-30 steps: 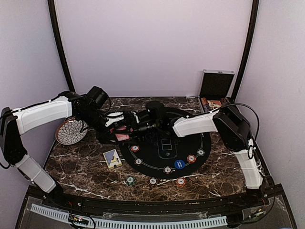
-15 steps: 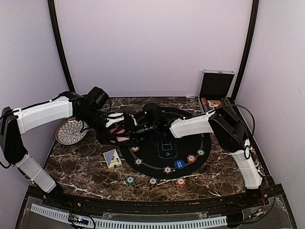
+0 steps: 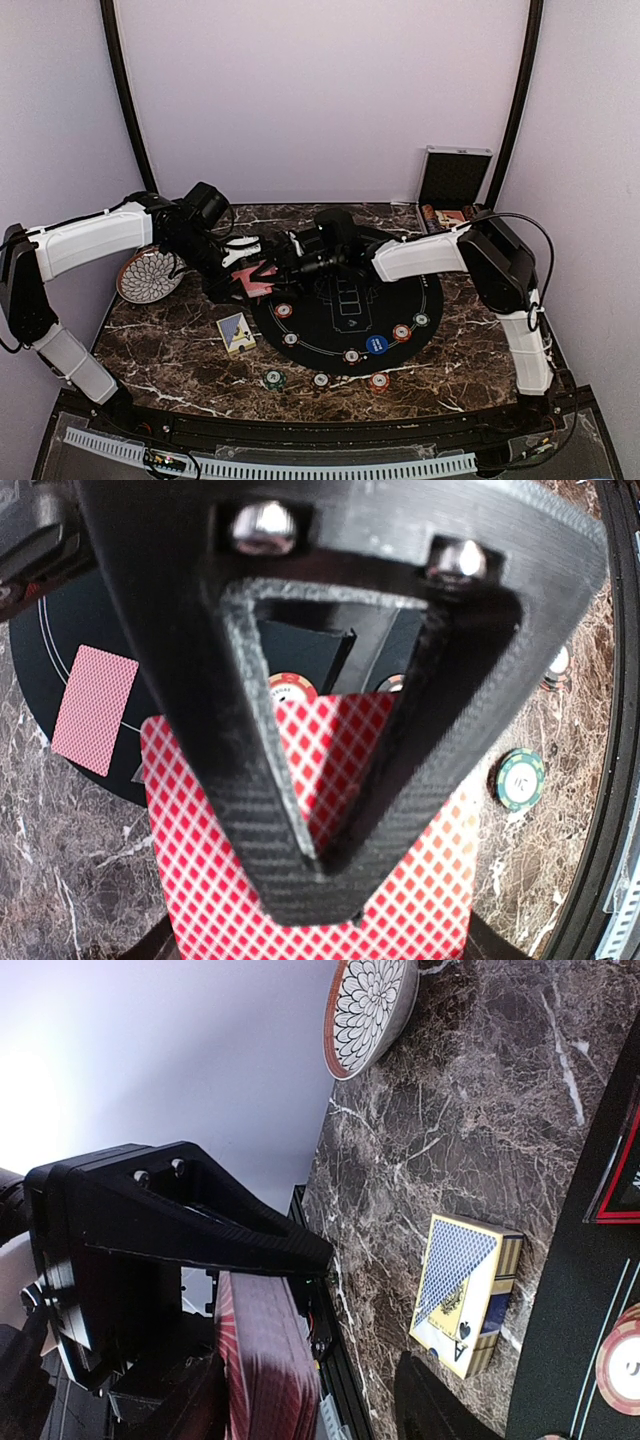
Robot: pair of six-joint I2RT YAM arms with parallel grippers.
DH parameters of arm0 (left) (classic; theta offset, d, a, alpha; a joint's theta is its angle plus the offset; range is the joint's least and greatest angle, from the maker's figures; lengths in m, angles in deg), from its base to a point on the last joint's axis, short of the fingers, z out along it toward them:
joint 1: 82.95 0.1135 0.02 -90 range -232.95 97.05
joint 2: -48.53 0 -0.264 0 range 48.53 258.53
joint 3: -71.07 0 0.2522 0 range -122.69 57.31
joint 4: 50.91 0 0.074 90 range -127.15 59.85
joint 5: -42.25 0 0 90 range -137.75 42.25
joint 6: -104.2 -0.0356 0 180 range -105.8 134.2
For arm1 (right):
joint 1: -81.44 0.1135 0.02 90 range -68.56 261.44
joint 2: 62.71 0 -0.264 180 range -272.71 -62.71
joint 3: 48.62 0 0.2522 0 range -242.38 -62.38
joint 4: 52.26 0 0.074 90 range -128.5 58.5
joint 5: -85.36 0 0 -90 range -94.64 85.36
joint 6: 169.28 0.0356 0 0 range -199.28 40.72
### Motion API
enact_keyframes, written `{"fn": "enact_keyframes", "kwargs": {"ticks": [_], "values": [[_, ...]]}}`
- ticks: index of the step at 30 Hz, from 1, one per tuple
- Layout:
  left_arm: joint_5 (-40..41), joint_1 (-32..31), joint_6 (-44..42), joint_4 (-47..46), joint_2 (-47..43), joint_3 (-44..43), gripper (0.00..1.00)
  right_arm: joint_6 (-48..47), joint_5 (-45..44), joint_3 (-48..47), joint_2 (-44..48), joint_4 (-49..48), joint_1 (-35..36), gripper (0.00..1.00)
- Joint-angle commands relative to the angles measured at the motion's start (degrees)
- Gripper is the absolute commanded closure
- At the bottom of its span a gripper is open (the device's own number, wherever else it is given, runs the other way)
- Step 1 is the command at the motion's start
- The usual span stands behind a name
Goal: Distribute texas hold em gaming equipment
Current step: Pick up the poker card from the face-down deck piles.
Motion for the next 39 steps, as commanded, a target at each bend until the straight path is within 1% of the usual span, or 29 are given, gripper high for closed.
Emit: {"fn": "enact_keyframes", "kwargs": {"ticks": [1,4,6,12,17,19,27,39], "values": [[-1.58,0.42,0.08,0.81,-1.43,-0.91,1.0,-1.28,-1.2,2.09,2.95,3.17,-0.95,0.44],[-1.46,0.46,0.06,0.75,-1.44,-0.74,1.0,-1.05,-0.88,2.85,4.53,2.48,-1.11,0.44],[-1.45,0.42,0.12,0.78,-1.33,-0.7,1.0,-0.74,-0.67,3.41,5.49,2.06,-1.31,0.47],[-1.49,0.37,0.16,0.72,-1.22,-0.71,1.0,0.09,-0.63,5.22,7.91,1.04,-1.99,0.6],[-1.37,0.41,0.1,0.77,-1.25,-0.56,1.0,2.56,-0.08,6.79,9.13,-2.11,-1.99,0.7],[-1.3,0.37,0.03,0.86,-1.25,-0.42,1.0,3.19,-0.03,7.16,9.65,-2.93,-2.0,0.73],[-1.01,0.39,0.03,0.88,-1.17,-0.42,1.0,6.03,0.96,8.37,10.77,-7.11,-1.68,0.74],[-1.0,0.44,-0.01,1.41,-1.05,-0.89,1.0,9.69,3.19,7.97,7.48,-11.57,-0.13,0.78]]}}
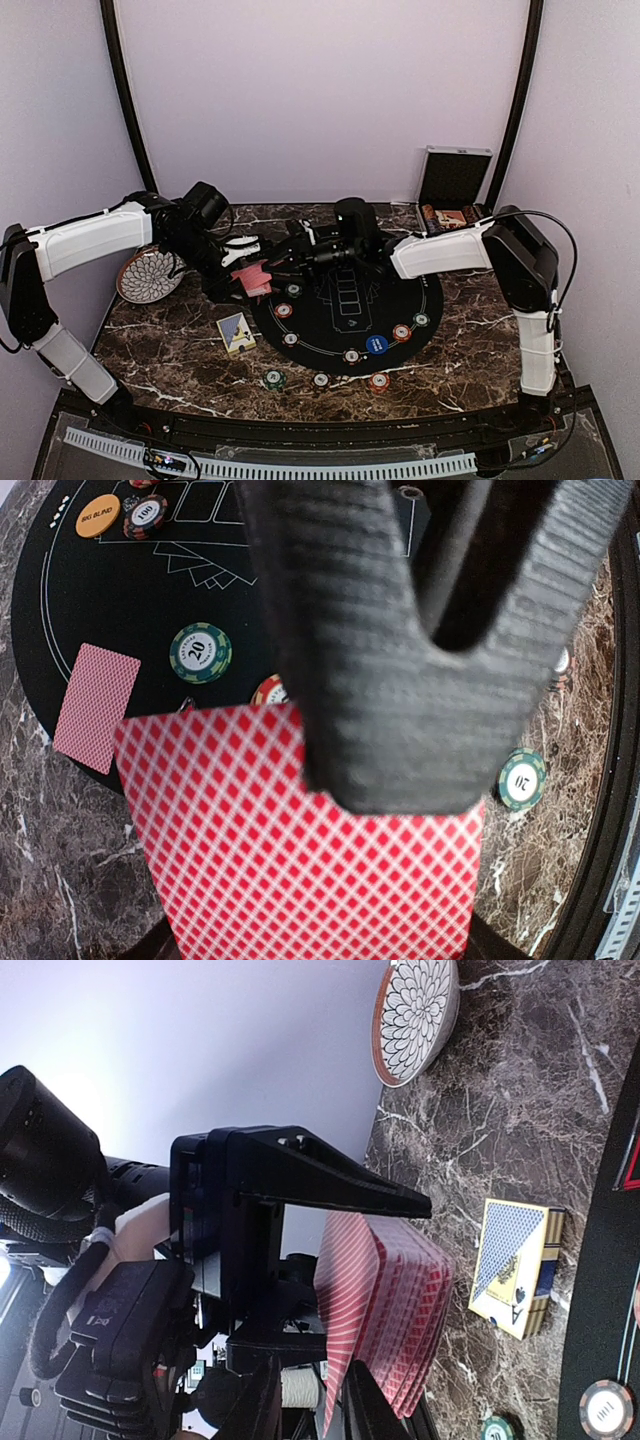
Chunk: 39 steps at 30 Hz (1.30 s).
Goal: Distribute texas hold em gaming equipment
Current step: Pick up the poker card from the face-down deck piles, then distribute the poker card in the big blind area.
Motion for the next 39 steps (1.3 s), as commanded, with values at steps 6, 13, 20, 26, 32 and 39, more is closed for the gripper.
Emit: {"fn": "enact_keyframes", "kwargs": {"ticks": [6,13,20,26,32,39], "values": [[-0.88,0.39,-0.01,1.41,-1.14,-0.97,1.0,1.19,2.17,-0.93,-1.84,-3.49,1.35,0.8],[-0.95,0.41,0.01,1.64,-1.25,-1.07,1.0,0.73,1.88,-0.67,-2.27,-2.63,1.02,0.91],[-0.91,0.43,-0.08,1.74,-1.19,-0.99,1.0,0.53,1.05,1.7,0.34,-2.44,-1.7,1.0],[-0.45,0.43,-0.18,1.88,-1.05,-0.89,1.0,-1.74,1.5,4.52,4.05,-0.2,-5.55,1.0],[-0.24,0.46,-0.28,2.13,-1.02,-0.71,1.0,-7.37,1.47,6.26,7.33,6.49,-11.63,1.0],[-0.45,0.41,-0.45,3.05,-0.69,-1.04,1.0,-19.25,-3.48,1.85,6.43,21.9,-21.55,1.0]]}}
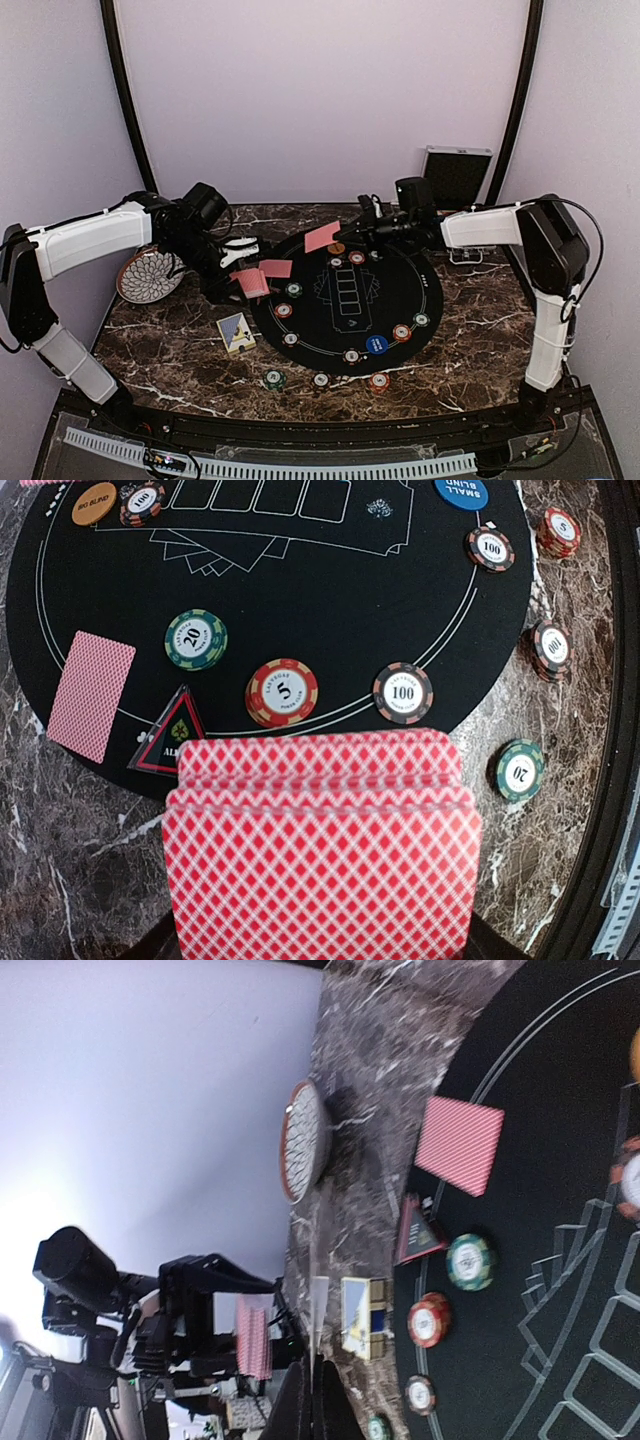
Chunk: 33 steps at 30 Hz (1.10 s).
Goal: Distribute texas hold em gaming equipment
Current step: Distribute the poker card in the big blind area.
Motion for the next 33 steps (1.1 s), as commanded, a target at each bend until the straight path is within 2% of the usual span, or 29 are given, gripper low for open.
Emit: {"fn": "enact_keyframes", "kwargs": {"ticks": [1,8,17,26,31,33], "values": [[-0.73,0.17,-0.43,2.09,-0.73,-1.05,1.0,-10.69,-5.24,-4.31,-0.31,12.69,-4.9,1.0],[-0.75,0.18,-0.8,2.47,-0.93,-1.11,1.0,-16.36,-12.08,-14.6,-7.46,21.8,-9.24,1.0],[-1.24,0.18,-0.87,3.17,-0.97,-1.72,1.0,-19.35,-18.27,-28.32,-18.38,28.89,-9.77,1.0],[-1.85,0.17,-0.82,3.45,-1.24,-1.64,1.0,-20.14,-22.65,-29.64,-20.42,30.04,-11.33,1.0],[-2.17,0.17,-0.01,3.33,-1.1,-2.39,1.0,-22.48,-24.5,-33.64,-21.78,34.53,-11.53,1.0],[-2.4,0.17,0.16,3.41,-1.1,-2.98,1.0,-23.28,-24.99,-34.88,-22.11,36.29,-11.66,0.93]]}}
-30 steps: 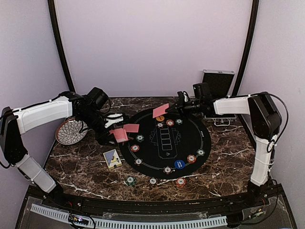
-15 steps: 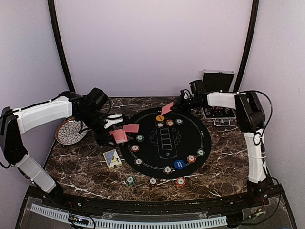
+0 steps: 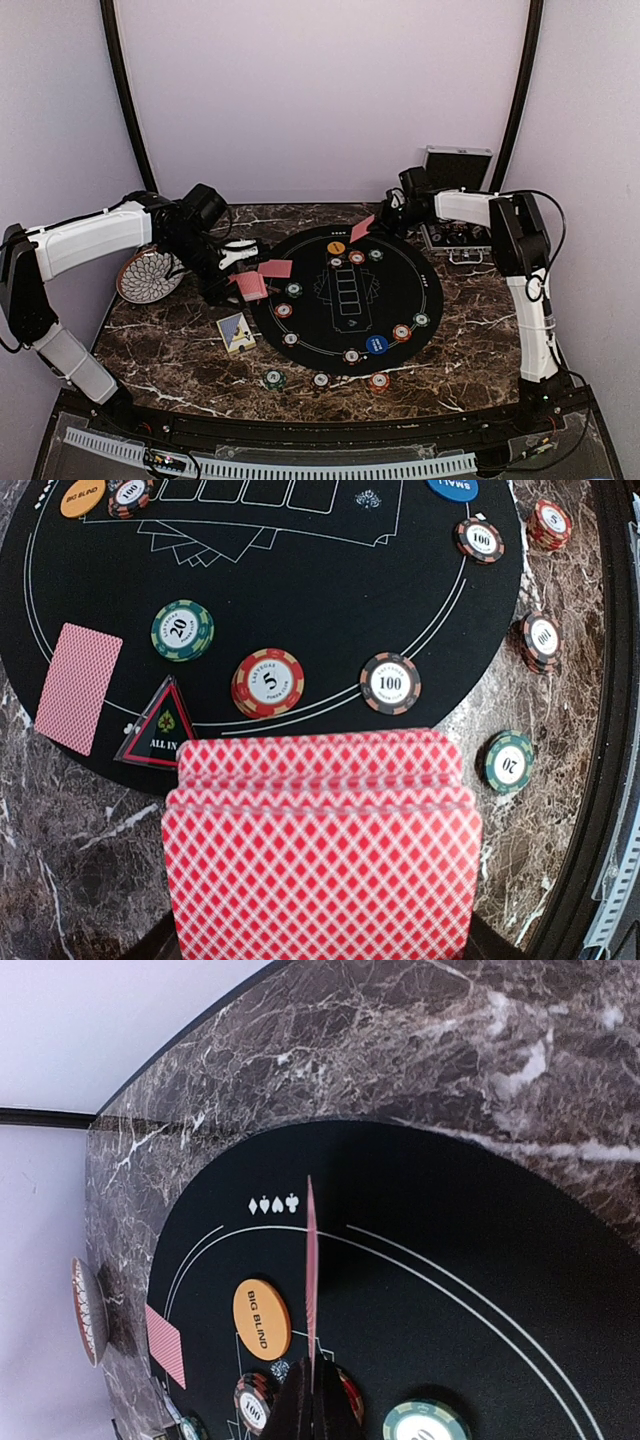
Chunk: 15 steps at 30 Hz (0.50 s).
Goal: Distribute texas hold em gaming equipment
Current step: Distribute the poker card in the big blind area.
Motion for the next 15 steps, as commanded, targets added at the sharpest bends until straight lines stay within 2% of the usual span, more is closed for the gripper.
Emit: {"fn": "enact_keyframes", "kwargs": {"ticks": [1,5,15], "values": [[-1.98,0.17,0.18,1.48,-1.07,-2.92,1.0,-2.86,-2.59,-3.92,-1.03,4.17,-0.46,0.87],[-1.88,0.17,0.19,1.58,-1.16,-2.79,1.0,-3.77,-3.82,-2.52,1.15,5.17,-0.42,0.67],[-1.94,0.2,0.12,1.18,-1.5,-2.4,1.0,-6.42,-9.65,3.99,9.9,8.7,0.18,0.5]]}}
